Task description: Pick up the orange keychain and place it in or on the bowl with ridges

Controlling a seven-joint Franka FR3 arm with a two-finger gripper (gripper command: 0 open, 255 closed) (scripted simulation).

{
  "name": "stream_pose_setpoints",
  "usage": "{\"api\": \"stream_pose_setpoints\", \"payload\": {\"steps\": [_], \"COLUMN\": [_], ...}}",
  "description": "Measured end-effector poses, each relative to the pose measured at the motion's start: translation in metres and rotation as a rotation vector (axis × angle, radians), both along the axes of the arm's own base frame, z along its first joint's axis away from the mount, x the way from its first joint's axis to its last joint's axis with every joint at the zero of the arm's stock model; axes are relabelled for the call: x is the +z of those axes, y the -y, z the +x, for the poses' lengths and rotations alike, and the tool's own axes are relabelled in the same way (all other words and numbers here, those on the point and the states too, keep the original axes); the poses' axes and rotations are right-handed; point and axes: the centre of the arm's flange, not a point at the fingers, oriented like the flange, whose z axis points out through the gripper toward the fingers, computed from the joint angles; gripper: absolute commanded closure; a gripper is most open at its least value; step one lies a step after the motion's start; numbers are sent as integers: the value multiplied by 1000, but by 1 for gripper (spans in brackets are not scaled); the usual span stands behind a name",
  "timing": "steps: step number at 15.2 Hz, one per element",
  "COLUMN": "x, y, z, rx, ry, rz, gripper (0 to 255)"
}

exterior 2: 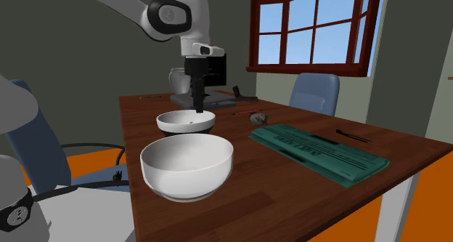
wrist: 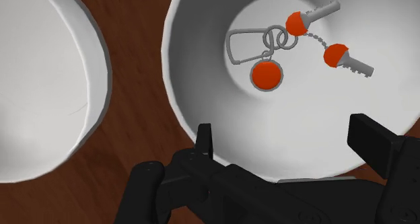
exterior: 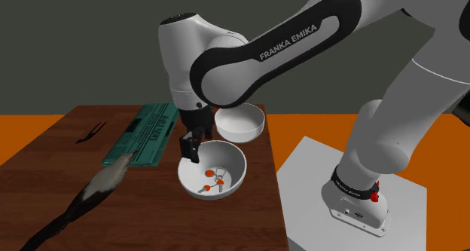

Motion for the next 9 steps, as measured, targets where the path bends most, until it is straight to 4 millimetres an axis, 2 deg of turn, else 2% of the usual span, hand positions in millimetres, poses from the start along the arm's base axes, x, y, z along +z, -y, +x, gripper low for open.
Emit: {"api": "stream_pose_setpoints", "payload": {"steps": [2,3,9], "x": [24,30,34], "y": [0,1,1], "z": [-1,-1,0], "rx": [0,0,0], "ry": [0,0,-1], "rz": [0,0,-1], "gripper": [0,0,0]}}
